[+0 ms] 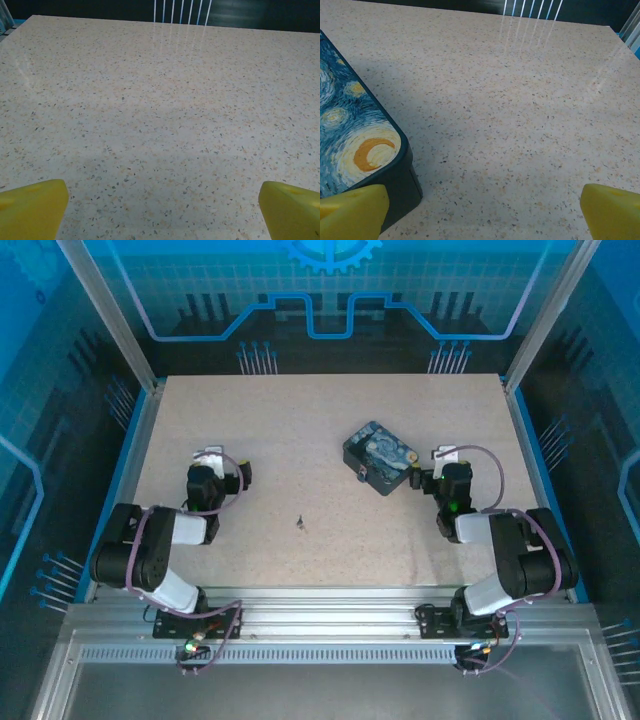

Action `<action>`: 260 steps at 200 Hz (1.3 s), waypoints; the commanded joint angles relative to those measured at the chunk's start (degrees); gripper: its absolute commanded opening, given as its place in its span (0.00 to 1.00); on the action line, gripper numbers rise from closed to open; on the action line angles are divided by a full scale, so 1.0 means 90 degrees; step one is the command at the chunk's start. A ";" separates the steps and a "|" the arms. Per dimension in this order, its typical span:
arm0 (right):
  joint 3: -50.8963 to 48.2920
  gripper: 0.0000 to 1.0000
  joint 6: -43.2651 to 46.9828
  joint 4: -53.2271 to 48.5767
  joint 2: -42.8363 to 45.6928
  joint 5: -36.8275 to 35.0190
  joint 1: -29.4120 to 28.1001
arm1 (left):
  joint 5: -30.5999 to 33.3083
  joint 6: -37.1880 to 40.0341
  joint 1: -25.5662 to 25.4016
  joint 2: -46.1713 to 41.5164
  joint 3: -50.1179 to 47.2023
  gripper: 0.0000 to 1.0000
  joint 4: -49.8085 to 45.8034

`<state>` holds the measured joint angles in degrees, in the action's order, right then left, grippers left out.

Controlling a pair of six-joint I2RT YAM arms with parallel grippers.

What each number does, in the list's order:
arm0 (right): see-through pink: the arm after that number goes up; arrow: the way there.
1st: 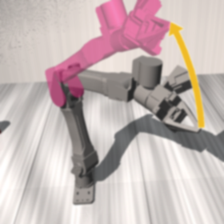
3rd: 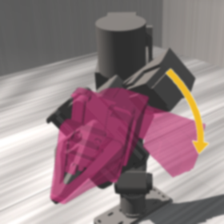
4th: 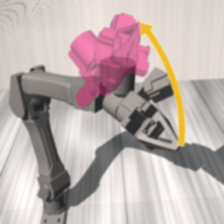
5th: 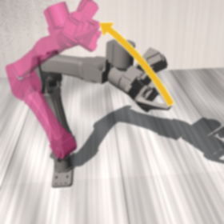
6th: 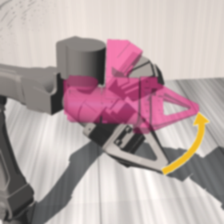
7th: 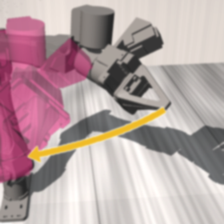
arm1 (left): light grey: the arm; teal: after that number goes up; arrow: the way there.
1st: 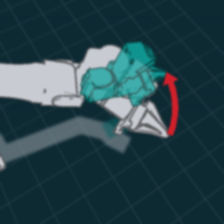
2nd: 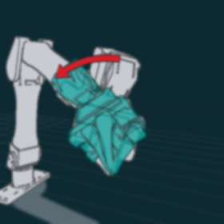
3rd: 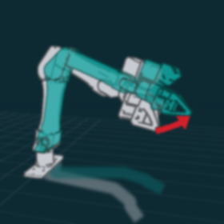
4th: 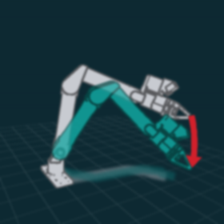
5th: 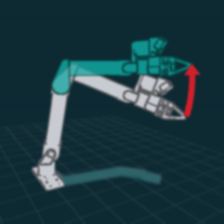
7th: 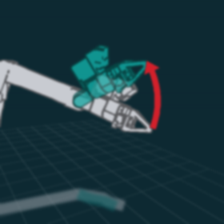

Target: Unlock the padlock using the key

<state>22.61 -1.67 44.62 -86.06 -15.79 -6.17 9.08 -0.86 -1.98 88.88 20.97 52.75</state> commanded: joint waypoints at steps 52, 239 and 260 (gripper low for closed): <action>0.0107 1.00 -0.0046 0.0112 -0.0007 0.0016 0.0066 | -0.0145 0.0155 0.0036 -0.0012 0.0112 0.99 -0.0029; 0.0770 1.00 -0.0344 -0.2198 0.1361 -0.0123 0.0166 | 0.0682 0.0031 -0.0073 -0.0938 0.0707 0.99 -0.1802; 0.1059 1.00 -0.0504 -0.3021 0.2008 0.0000 0.0149 | 0.0898 -0.0253 -0.0161 -0.1439 0.1230 0.99 -0.2763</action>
<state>28.23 -3.49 28.49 -74.35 -15.99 -5.67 13.06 -1.13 -2.57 81.60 26.02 39.00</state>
